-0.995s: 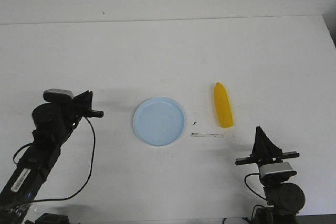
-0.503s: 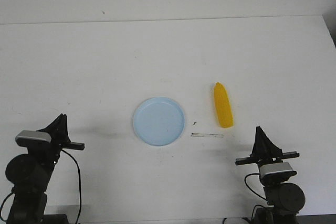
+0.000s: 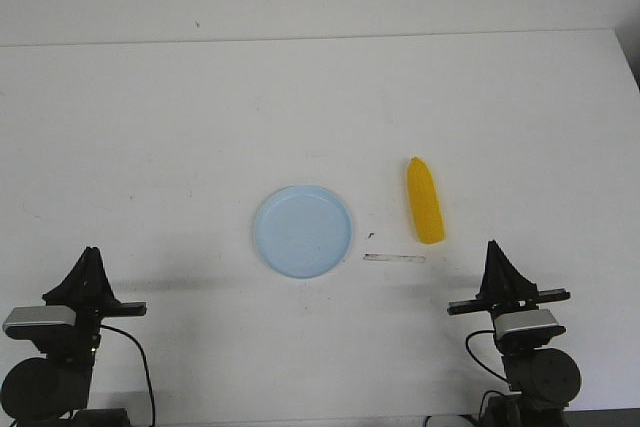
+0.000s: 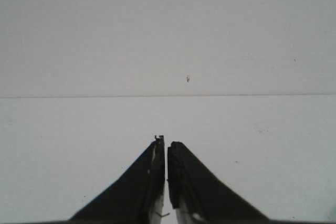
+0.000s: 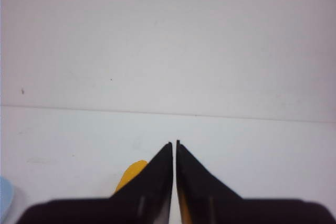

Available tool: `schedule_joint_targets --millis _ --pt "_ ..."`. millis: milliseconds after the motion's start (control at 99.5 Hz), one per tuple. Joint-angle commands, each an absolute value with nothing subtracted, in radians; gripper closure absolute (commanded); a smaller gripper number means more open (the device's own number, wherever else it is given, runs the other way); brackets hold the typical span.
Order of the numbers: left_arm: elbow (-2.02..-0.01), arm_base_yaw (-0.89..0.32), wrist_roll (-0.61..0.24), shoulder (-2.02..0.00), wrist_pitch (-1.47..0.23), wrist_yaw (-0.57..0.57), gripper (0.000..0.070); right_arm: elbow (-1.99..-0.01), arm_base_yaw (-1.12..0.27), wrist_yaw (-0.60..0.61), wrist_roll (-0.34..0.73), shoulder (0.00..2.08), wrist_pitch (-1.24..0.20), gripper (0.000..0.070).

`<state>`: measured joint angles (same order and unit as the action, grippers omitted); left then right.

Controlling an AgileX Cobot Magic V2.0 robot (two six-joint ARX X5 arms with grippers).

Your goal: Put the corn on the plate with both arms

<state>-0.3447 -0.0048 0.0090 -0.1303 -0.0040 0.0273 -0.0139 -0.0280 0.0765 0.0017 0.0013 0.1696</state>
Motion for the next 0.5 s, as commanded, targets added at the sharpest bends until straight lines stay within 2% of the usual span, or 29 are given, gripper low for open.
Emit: schedule_joint_targets --millis 0,493 --pt "-0.353 -0.004 0.006 -0.124 0.007 0.029 0.0698 -0.013 -0.03 0.077 0.01 0.001 0.181 0.0693" --pt "-0.353 -0.004 0.007 -0.121 -0.001 0.029 0.0698 -0.013 -0.03 0.077 0.01 0.001 0.181 0.0693"
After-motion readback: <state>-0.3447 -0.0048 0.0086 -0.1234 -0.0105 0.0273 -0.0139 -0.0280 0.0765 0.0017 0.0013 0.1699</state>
